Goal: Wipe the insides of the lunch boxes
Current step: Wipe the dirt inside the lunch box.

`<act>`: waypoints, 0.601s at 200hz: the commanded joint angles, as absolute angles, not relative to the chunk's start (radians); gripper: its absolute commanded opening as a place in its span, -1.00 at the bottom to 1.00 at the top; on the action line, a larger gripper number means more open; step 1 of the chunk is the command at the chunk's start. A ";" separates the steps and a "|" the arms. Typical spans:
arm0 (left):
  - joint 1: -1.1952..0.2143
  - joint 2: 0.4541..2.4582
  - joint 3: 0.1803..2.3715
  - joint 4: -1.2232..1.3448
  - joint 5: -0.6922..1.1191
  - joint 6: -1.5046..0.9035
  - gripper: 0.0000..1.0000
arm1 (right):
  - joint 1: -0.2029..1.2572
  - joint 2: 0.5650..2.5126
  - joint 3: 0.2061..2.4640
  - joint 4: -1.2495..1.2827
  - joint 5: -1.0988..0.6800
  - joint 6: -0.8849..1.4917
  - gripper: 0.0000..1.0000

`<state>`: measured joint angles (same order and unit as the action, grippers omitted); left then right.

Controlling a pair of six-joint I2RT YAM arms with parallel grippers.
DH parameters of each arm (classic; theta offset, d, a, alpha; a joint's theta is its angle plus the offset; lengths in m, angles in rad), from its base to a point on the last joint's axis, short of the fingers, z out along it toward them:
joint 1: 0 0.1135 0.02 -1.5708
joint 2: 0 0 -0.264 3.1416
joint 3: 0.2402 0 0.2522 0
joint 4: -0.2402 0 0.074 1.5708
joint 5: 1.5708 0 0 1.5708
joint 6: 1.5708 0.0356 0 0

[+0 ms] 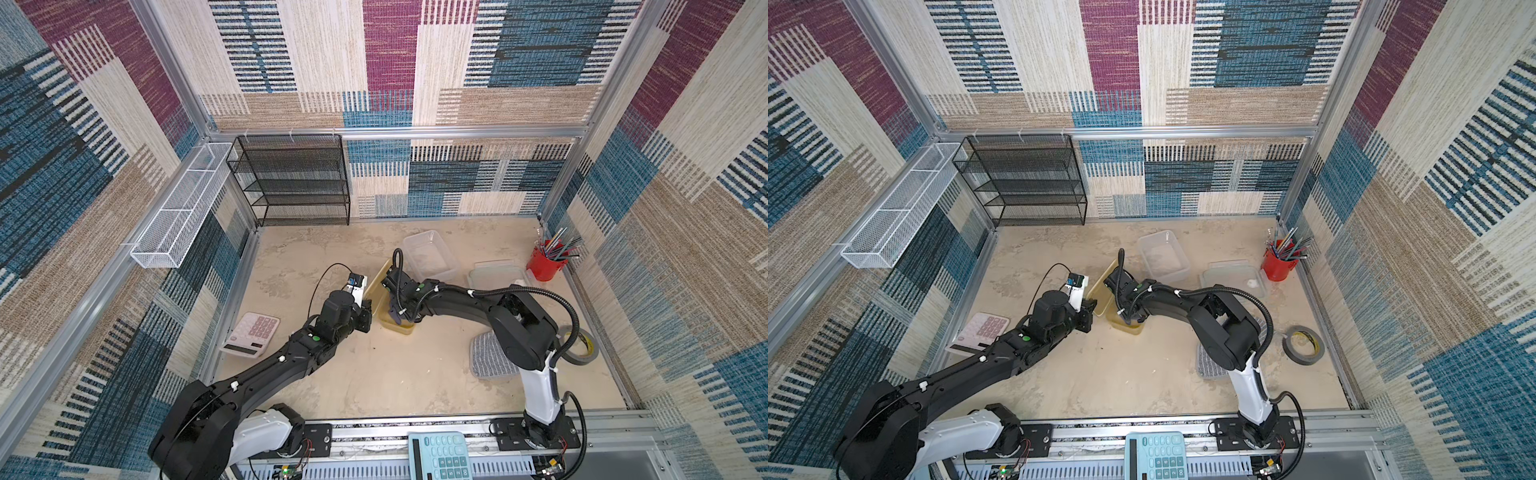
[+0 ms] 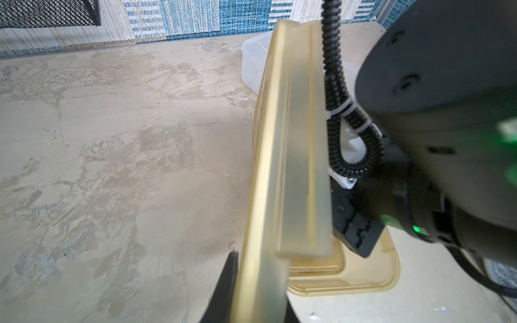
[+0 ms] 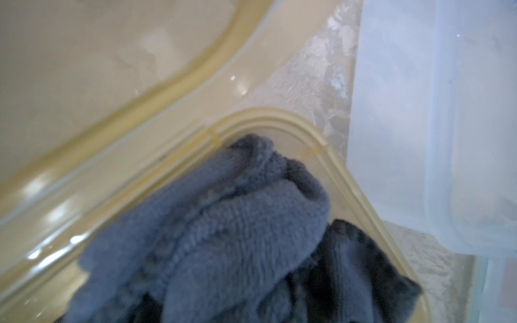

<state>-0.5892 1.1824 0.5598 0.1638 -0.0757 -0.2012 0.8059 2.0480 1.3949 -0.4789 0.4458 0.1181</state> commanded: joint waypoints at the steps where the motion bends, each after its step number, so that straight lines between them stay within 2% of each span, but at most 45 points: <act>1: -0.589 1.188 0.546 0.049 -0.031 -0.209 -0.90 | 0.792 2.062 1.376 -0.525 0.534 0.161 -0.49; 49: -0.589 1.217 0.542 0.101 0.000 -0.244 -0.90 | 0.792 1.944 1.217 -0.133 0.040 0.265 -0.52; 74: -0.589 1.223 0.538 0.122 0.002 -0.262 -0.90 | 0.793 1.949 1.202 -0.018 -0.202 0.308 -0.53; 103: -0.589 1.207 0.534 0.116 -0.032 -0.265 -0.90 | 0.798 1.970 1.219 -0.022 -0.311 0.308 -0.59; 120: -0.588 1.187 0.538 0.094 -0.059 -0.248 -0.90 | 0.798 1.915 1.181 -0.022 -0.270 0.294 -0.67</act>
<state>-0.5854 1.1950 0.5442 0.2276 -0.1158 -0.2520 0.7845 1.9556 1.2098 -0.1013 -0.0307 0.2867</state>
